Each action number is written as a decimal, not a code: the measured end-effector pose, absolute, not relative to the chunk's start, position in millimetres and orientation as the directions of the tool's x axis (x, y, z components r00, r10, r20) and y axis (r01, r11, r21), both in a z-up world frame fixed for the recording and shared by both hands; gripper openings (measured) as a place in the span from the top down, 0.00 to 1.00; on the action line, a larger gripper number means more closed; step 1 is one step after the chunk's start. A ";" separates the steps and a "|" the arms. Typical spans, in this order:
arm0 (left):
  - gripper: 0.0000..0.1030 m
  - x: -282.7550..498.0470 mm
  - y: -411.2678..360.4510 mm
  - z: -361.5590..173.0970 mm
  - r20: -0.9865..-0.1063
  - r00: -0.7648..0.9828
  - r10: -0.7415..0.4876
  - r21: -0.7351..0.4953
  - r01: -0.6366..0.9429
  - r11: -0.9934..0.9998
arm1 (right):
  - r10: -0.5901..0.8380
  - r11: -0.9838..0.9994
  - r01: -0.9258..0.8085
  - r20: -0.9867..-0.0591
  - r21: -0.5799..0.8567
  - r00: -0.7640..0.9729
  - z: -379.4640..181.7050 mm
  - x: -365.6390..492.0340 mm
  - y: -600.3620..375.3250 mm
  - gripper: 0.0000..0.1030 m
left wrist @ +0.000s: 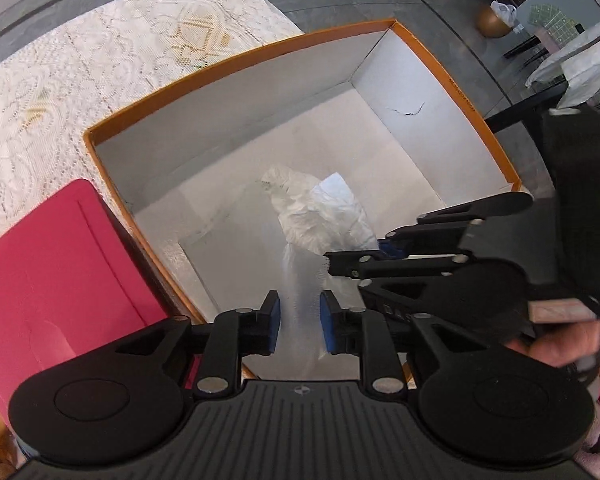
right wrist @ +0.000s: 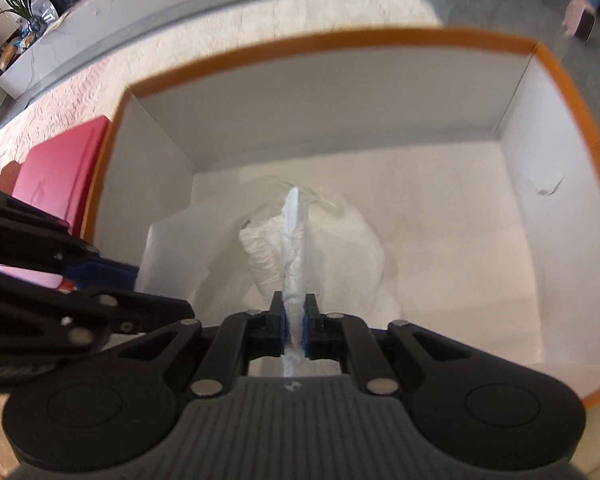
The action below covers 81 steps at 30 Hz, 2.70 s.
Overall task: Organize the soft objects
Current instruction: 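Open the right tool to release the tissue and withdraw, then grasp the brown knotted towel with the right tool while the left tool grasps the ribbon-tied plastic bag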
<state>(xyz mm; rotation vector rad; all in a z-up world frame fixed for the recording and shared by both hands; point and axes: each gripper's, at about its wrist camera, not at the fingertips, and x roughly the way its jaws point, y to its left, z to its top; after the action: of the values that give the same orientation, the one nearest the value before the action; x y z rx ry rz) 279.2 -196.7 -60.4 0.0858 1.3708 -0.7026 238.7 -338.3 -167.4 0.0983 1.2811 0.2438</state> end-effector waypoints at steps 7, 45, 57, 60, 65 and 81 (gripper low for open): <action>0.59 278.5 -182.9 -53.4 -0.898 0.071 -0.435 -0.347 0.495 0.797 | 0.184 0.980 -0.119 -0.953 0.160 0.239 -170.0 242.8 -327.3 0.58; 0.56 75.0 47.6 18.5 -0.616 0.744 -0.258 -0.208 0.162 0.964 | 0.247 0.960 -0.280 -0.543 0.023 0.802 -57.4 56.4 -147.4 0.24; 0.56 72.1 132.4 -23.3 -0.699 0.703 -0.130 -0.249 -0.069 0.966 | 0.281 0.931 -0.364 -0.630 -0.002 0.724 -107.8 54.7 -57.7 0.23; 0.56 80.2 145.3 -30.1 -0.719 0.685 -0.117 -0.254 -0.102 0.962 | 0.290 0.922 -0.387 -0.657 -0.003 0.695 -114.9 66.1 -42.9 0.17; 0.56 80.8 158.8 -44.9 -0.737 0.672 -0.074 -0.237 -0.154 0.959 | 0.300 0.913 -0.408 -0.691 0.008 0.658 -126.1 90.2 -14.7 0.16; 0.56 120.2 202.4 -79.0 -0.776 0.623 -0.096 -0.309 -0.242 0.920 | 0.322 0.924 -0.350 -0.809 0.155 0.491 -175.9 171.1 36.6 0.08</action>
<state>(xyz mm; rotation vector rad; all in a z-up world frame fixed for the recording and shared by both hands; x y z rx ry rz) 120.2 202.4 -79.0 -0.4085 0.9005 0.0864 171.1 36.6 -175.9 -0.0321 0.9752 0.4082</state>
